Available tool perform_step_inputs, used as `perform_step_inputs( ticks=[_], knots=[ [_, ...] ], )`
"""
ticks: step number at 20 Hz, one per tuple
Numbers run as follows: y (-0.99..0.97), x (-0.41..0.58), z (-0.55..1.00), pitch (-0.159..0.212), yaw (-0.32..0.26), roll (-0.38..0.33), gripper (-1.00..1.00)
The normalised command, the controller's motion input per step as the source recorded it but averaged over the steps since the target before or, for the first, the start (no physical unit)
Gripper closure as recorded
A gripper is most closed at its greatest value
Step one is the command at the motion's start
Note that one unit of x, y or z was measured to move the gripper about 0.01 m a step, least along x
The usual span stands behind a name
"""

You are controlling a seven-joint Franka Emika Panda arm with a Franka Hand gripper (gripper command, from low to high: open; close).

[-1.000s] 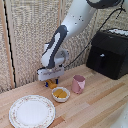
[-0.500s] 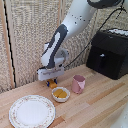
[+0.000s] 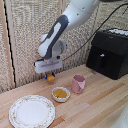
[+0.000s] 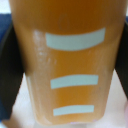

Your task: Bring your hand's grasp to the bread. Hold the bread tenderly using the grip of your hand. Carefully pick up the bread and hover it over the white plate. Politely place it atop the plate.

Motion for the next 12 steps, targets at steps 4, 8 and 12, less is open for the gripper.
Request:
perform_step_inputs(
  ticks=[4, 8, 12],
  knots=[
    [0.61, -0.206, 0.69, 0.125, 0.05, 0.0, 1.0],
    [0.7, -0.292, 0.46, 0.116, 0.035, 0.0, 1.0],
    [0.73, -0.244, 0.17, 0.105, 0.044, 0.0, 1.0]
  ],
)
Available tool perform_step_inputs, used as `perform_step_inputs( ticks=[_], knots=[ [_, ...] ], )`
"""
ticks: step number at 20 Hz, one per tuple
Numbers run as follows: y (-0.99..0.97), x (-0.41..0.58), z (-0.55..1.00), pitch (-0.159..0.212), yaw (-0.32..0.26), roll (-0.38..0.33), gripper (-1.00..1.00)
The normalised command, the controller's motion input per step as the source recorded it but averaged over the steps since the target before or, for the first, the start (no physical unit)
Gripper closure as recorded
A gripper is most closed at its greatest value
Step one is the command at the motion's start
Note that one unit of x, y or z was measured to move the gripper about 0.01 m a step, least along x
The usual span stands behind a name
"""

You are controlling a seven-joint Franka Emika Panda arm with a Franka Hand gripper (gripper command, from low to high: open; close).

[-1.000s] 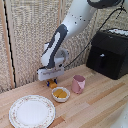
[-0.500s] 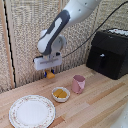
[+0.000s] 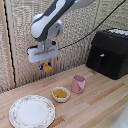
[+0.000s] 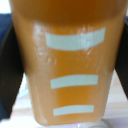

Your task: Bring your hand's grasp to the bread. Hold the bread tenderly using the grip of your hand. Carefully pick up the bread and hover it over the white plate. Politely place it atop the plate.

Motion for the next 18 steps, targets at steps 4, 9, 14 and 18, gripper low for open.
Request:
perform_step_inputs(
  ticks=[4, 9, 14, 18],
  knots=[
    [0.78, -0.274, 0.0, 0.05, 0.037, -0.001, 1.0],
    [0.73, -0.318, -0.09, 0.012, 0.051, -0.001, 1.0],
    [0.68, -0.377, -0.19, 0.0, 0.063, 0.0, 1.0],
    [0.58, -0.411, -0.27, 0.0, 0.07, 0.0, 1.0]
  ],
)
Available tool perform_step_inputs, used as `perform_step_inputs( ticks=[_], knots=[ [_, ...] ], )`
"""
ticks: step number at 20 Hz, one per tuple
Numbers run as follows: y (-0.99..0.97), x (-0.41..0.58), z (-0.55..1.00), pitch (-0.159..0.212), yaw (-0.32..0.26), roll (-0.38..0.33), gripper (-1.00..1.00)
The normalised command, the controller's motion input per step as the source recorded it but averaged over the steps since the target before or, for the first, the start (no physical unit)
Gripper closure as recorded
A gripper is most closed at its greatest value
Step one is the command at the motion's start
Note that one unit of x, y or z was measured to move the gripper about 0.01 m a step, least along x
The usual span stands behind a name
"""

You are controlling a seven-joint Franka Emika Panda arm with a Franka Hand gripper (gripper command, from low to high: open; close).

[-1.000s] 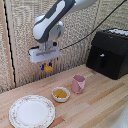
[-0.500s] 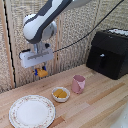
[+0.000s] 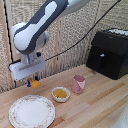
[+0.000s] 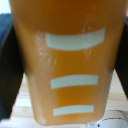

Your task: Bring your hand's grasp to the bread. Hold the bread tenderly using the grip of your hand. Carefully pick up the bread and hover it over the white plate. Politely place it atop the plate.

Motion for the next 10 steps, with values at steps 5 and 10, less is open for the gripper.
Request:
perform_step_inputs(
  ticks=[5, 10],
  knots=[
    [0.38, -0.289, -0.46, 0.006, 0.057, -0.007, 1.0],
    [0.17, -0.221, -0.6, -0.001, 0.006, -0.06, 1.0]
  ],
)
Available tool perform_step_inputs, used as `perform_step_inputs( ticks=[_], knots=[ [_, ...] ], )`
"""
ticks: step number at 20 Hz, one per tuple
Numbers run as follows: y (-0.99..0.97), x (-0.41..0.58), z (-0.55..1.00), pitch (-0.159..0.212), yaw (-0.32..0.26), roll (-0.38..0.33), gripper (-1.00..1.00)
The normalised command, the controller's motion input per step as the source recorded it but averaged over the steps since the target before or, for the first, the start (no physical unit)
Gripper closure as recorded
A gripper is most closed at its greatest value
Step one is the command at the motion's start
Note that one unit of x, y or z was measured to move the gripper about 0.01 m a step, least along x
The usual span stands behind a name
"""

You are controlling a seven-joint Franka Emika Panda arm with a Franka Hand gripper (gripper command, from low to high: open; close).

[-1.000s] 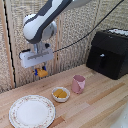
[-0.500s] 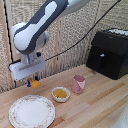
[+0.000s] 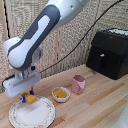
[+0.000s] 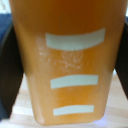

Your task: Bring your hand's grasp to the bread. Hold the bread tenderly using the grip of your hand. Carefully pick up the bread and hover it over the white plate. Politely place it atop the plate.

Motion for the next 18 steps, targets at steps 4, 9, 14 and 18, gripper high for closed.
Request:
perform_step_inputs(
  ticks=[4, 9, 14, 18],
  knots=[
    [0.15, -0.174, -0.47, -0.045, 0.01, -0.128, 1.0],
    [-0.04, 0.0, -0.21, -0.073, 0.076, -0.088, 1.0],
    [-0.05, 0.003, 0.04, -0.022, 0.099, -0.015, -1.0],
    [-0.01, 0.014, 0.34, 0.001, 0.037, 0.0, -1.0]
  ],
)
